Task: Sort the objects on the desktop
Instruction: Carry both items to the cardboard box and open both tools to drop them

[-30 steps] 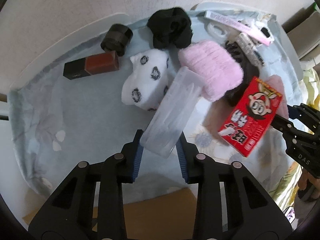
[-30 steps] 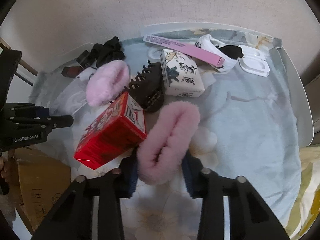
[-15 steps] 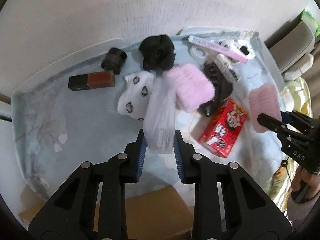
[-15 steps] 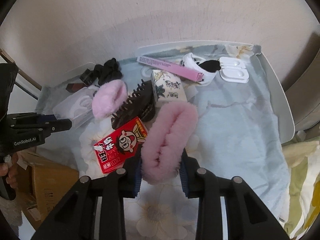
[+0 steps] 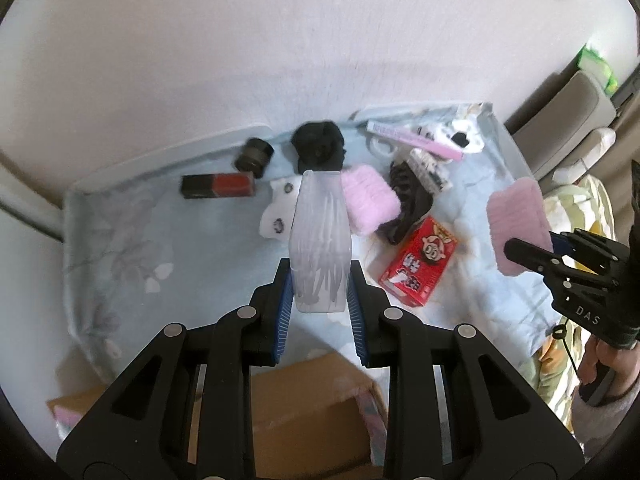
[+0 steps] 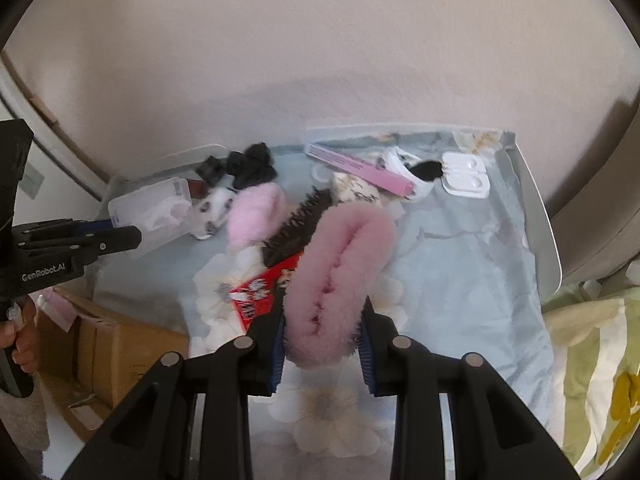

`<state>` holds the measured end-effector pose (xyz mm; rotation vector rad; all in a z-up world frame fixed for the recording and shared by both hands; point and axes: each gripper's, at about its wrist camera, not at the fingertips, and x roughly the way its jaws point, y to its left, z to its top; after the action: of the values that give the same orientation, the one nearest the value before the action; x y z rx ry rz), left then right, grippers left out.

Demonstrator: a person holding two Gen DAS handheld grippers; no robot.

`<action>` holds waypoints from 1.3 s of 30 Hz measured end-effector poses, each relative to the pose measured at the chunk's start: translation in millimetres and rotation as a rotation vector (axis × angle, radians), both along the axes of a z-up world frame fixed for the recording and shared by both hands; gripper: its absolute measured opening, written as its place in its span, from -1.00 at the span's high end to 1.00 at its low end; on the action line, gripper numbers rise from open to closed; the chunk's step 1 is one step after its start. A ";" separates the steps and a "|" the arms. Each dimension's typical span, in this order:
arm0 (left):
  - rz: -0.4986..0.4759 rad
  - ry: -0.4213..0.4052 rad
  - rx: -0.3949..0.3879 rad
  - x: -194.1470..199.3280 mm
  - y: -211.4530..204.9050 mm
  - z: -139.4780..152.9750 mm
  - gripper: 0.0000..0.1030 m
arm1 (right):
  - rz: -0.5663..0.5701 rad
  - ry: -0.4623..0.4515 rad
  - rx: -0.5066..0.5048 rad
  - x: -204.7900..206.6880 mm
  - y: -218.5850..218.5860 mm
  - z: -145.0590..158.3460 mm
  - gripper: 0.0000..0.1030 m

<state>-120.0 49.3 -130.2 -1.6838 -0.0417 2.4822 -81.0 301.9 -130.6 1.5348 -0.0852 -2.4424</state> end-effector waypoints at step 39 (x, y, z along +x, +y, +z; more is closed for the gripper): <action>0.560 0.025 0.005 222.9 -104.6 8.5 0.54 | 0.741 -0.070 -0.002 95.6 -207.1 6.6 0.45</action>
<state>102.9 -55.3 -121.7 -1.8355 -0.5924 2.8723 14.6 94.9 -124.0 1.3285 0.3967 -1.7966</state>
